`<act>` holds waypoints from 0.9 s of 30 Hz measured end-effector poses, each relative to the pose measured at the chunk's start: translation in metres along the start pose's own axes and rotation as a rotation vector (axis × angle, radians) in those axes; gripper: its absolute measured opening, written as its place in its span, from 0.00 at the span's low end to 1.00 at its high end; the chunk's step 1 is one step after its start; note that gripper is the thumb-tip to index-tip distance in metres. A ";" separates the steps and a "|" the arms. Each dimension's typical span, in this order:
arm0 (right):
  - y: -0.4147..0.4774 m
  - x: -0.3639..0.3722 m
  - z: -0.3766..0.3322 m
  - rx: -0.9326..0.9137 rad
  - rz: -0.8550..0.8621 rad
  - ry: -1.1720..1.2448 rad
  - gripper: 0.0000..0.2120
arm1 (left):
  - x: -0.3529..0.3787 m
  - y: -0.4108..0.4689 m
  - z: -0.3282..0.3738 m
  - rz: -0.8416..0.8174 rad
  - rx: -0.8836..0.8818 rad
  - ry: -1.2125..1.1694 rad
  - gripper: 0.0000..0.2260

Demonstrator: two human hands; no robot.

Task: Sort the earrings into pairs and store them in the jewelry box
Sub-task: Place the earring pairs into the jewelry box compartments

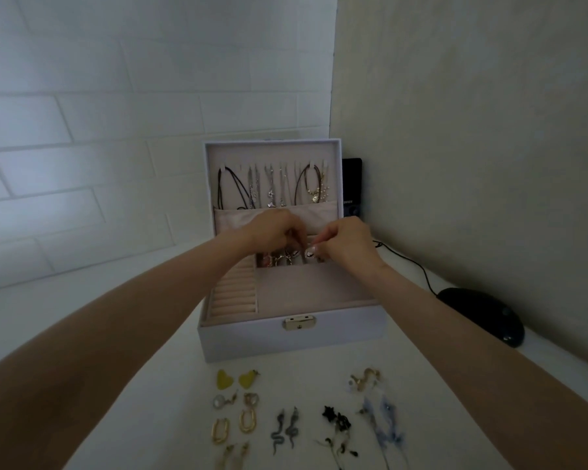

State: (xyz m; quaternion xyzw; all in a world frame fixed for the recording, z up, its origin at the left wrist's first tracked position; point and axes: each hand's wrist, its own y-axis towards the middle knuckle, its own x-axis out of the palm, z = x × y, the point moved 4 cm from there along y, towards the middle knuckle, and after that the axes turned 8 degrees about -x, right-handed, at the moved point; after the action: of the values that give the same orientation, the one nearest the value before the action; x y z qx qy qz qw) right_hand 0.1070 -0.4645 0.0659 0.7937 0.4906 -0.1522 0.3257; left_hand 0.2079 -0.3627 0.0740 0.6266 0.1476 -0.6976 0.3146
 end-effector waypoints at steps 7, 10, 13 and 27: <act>0.007 0.016 -0.002 -0.032 0.013 -0.121 0.06 | -0.005 -0.005 0.002 0.075 -0.022 0.014 0.07; 0.012 0.025 0.000 -0.039 0.016 -0.204 0.05 | -0.011 -0.010 -0.001 0.197 -0.033 0.014 0.06; 0.016 0.031 0.003 -0.038 0.014 -0.277 0.05 | -0.017 -0.017 -0.006 0.284 -0.043 0.023 0.06; -0.022 -0.008 -0.024 -0.111 -0.067 -0.202 0.05 | -0.029 -0.070 0.014 0.394 0.009 -0.084 0.04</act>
State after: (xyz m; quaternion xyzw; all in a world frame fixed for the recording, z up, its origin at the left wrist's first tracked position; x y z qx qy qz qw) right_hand 0.0819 -0.4473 0.0806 0.7382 0.4893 -0.2150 0.4115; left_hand 0.1534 -0.3107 0.0912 0.6153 0.0055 -0.6485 0.4481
